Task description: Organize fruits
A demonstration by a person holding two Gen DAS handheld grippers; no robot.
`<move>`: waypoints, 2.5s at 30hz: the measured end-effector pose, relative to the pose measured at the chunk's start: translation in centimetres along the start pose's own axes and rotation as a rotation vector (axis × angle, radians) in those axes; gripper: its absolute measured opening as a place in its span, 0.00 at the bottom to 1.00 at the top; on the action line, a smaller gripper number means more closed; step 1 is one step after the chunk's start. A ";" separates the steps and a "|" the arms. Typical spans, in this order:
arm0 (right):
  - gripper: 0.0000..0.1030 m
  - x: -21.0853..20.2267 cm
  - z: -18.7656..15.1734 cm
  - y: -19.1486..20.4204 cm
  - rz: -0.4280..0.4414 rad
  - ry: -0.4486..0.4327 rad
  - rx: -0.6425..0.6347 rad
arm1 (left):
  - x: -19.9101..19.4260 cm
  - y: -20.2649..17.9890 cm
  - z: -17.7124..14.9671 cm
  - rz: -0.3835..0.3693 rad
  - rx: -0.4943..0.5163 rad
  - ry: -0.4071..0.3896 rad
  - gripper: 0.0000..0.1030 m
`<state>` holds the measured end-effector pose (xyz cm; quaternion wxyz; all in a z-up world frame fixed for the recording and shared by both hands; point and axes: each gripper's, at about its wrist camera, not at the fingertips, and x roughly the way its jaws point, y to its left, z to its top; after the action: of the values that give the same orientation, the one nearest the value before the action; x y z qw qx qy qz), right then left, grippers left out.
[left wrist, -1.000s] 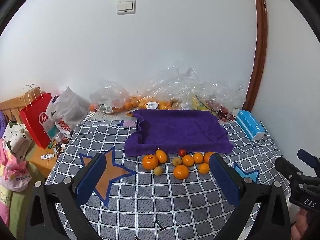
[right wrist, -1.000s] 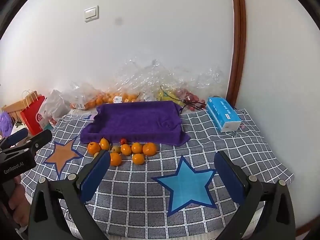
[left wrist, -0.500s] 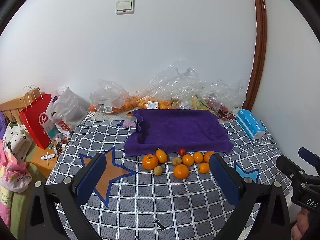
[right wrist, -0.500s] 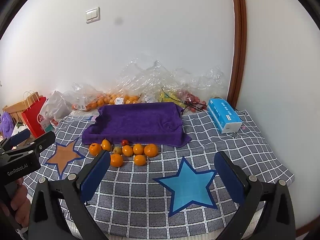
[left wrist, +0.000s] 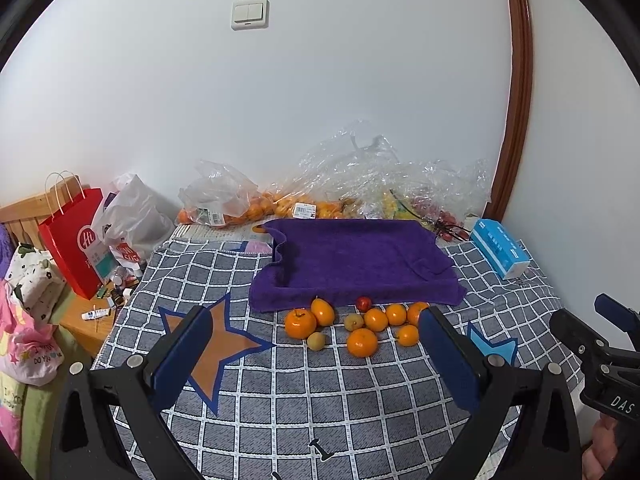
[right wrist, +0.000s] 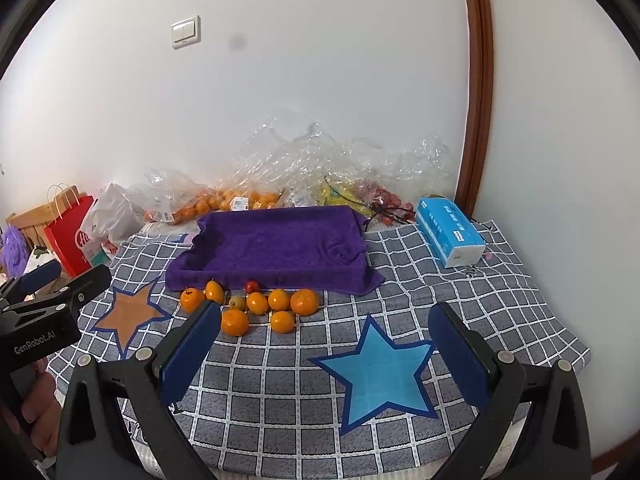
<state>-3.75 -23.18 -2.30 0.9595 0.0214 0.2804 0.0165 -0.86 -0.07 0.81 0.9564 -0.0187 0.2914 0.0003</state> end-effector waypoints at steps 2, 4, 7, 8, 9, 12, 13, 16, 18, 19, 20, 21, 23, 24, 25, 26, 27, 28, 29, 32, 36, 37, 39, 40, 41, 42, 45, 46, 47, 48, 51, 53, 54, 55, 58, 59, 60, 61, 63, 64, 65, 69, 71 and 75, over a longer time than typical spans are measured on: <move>0.99 0.0 -0.1 0.0 -0.001 -0.001 0.001 | -0.1 0.1 0.0 0.000 -0.001 -0.001 1.00; 0.99 0.0 -0.1 0.0 0.000 0.000 0.000 | -0.1 0.1 -0.1 0.000 -0.001 -0.001 1.00; 0.99 0.0 -0.1 0.0 0.000 0.000 0.002 | -0.1 0.1 -0.1 0.000 0.000 -0.001 1.00; 0.99 0.0 -0.1 0.0 0.001 0.001 0.002 | -0.1 0.1 -0.1 0.002 0.000 -0.002 1.00; 0.99 -0.1 -0.1 0.0 0.000 0.001 0.001 | -0.1 0.1 -0.1 0.002 0.000 -0.003 1.00; 0.99 -0.2 -0.2 0.1 -0.003 -0.001 -0.002 | -0.3 0.3 -0.2 -0.002 -0.004 -0.004 1.00; 0.99 -0.2 -0.2 0.1 -0.005 -0.002 -0.001 | -0.4 0.5 -0.3 -0.005 -0.005 -0.006 1.00; 0.99 -0.2 -0.1 0.0 -0.008 -0.002 0.002 | -0.3 0.5 -0.3 -0.008 -0.002 -0.005 1.00; 0.99 -0.2 -0.1 0.0 -0.011 -0.002 0.003 | -0.4 0.5 -0.3 -0.008 0.001 -0.006 1.00; 0.99 -0.3 0.0 0.0 -0.011 -0.002 0.003 | -0.3 0.5 -0.3 -0.008 0.002 -0.006 1.00; 0.99 -0.3 0.0 0.0 -0.011 -0.003 0.002 | -0.3 0.5 -0.4 -0.010 0.001 -0.007 1.00; 0.99 -0.3 0.0 0.0 -0.012 -0.005 0.002 | -0.3 0.5 -0.4 -0.012 0.001 -0.005 1.00; 0.99 -0.3 -0.1 0.0 -0.011 -0.004 0.002 | -0.2 0.5 -0.3 -0.014 0.003 -0.004 1.00; 0.99 -0.3 0.0 0.0 -0.011 -0.005 0.002 | -0.2 0.5 -0.3 -0.012 0.003 -0.004 1.00; 0.99 -0.3 0.0 0.0 -0.012 -0.005 0.002 | -0.2 0.5 -0.3 -0.012 0.004 -0.003 1.00; 0.99 -0.3 0.0 0.0 -0.013 -0.004 0.001 | -0.3 0.5 -0.3 -0.014 0.002 -0.003 1.00; 0.99 -0.3 0.0 0.0 -0.013 -0.005 0.001 | -0.3 0.5 -0.3 -0.017 0.001 -0.005 1.00; 0.99 -0.4 0.0 0.0 -0.015 -0.007 -0.001 | -0.3 0.5 -0.3 -0.017 0.000 -0.006 1.00; 0.99 -0.4 0.0 0.0 -0.015 -0.009 -0.002 | -0.3 0.5 -0.3 -0.018 0.001 -0.006 1.00; 0.99 -0.5 0.1 0.1 -0.015 -0.012 0.000 | -0.2 0.5 -0.2 -0.020 0.002 -0.007 1.00; 0.99 -0.5 0.2 0.0 -0.016 -0.013 0.001 | -0.3 0.6 -0.3 -0.019 -0.002 -0.006 1.00; 0.99 -0.5 0.2 0.0 -0.016 -0.013 0.001 | -0.2 0.6 -0.2 -0.020 -0.005 -0.004 1.00; 0.99 -0.5 0.2 0.0 -0.017 -0.013 0.001 | -0.2 0.7 -0.2 -0.021 -0.008 -0.001 1.00; 0.99 -0.5 0.2 0.0 -0.017 -0.014 0.003 | -0.2 0.7 -0.2 -0.021 -0.008 0.000 1.00; 0.99 -0.5 0.2 0.0 -0.019 -0.015 0.005 | -0.1 0.8 -0.2 -0.021 -0.009 0.001 1.00; 0.99 -0.4 0.2 0.0 -0.021 -0.013 0.007 | -0.1 0.9 -0.2 -0.021 -0.011 0.003 1.00; 0.99 -0.3 0.2 0.0 -0.016 -0.013 0.009 | -0.1 0.9 -0.2 -0.021 -0.009 0.003 1.00; 0.99 -0.2 0.2 -0.1 -0.016 -0.012 0.010 | -0.1 0.9 -0.1 -0.018 -0.009 0.003 1.00; 0.99 -0.2 0.2 -0.1 -0.015 -0.013 0.012 | 0.0 0.9 -0.1 -0.019 -0.010 0.003 1.00; 0.99 -0.1 0.3 -0.1 -0.015 -0.013 0.013 | 0.0 0.9 0.0 -0.023 -0.011 0.003 1.00; 0.99 0.1 0.3 -0.2 -0.020 -0.016 0.008 | 0.2 0.9 0.1 -0.031 -0.022 0.004 1.00; 0.99 0.2 0.5 -0.2 -0.026 -0.019 0.012 | 0.4 0.9 0.2 -0.024 -0.026 0.009 1.00; 0.99 0.2 0.5 -0.3 -0.025 -0.020 0.014 | 0.5 0.9 0.2 -0.018 -0.026 0.012 1.00; 0.99 0.3 0.6 -0.3 -0.021 -0.023 0.015 | 0.6 0.8 0.2 -0.010 -0.027 0.017 1.00; 0.99 0.7 0.9 -0.2 -0.019 -0.025 0.013 | 0.7 0.9 0.2 0.004 -0.029 0.014 1.00; 0.99 1.0 1.0 -0.1 -0.035 -0.024 0.006 | 0.7 0.9 0.2 0.008 -0.026 0.008 1.00; 1.00 1.4 1.1 0.2 -0.043 -0.021 -0.007 | 0.7 1.0 0.2 0.016 -0.024 0.003 1.00; 1.00 1.7 1.2 0.3 -0.048 -0.018 -0.015 | 0.8 1.1 0.3 0.022 -0.027 0.002 1.00; 1.00 2.3 1.3 0.5 -0.050 -0.008 -0.017 | 1.2 1.5 0.3 0.014 -0.037 0.003 1.00; 1.00 2.6 1.4 0.5 -0.046 -0.002 -0.018 | 1.4 1.7 0.4 0.011 -0.042 0.006 1.00; 1.00 3.0 1.4 0.5 -0.041 0.004 -0.015 | 1.8 1.9 0.4 0.006 -0.048 0.009 1.00; 1.00 4.7 1.1 0.3 -0.004 -0.005 -0.015 | 3.5 2.5 0.2 -0.014 -0.050 0.021 1.00; 1.00 5.7 0.7 0.0 0.016 -0.017 -0.001 | 4.8 2.8 0.1 -0.011 -0.049 0.033 1.00; 1.00 8.4 -0.2 -0.7 0.018 0.001 0.025 | 7.6 3.5 -0.4 0.005 -0.047 0.066 1.00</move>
<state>3.23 -23.52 -7.07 0.9588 0.0359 0.2808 0.0214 5.20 3.30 -3.85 0.9456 -0.0403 0.3226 0.0091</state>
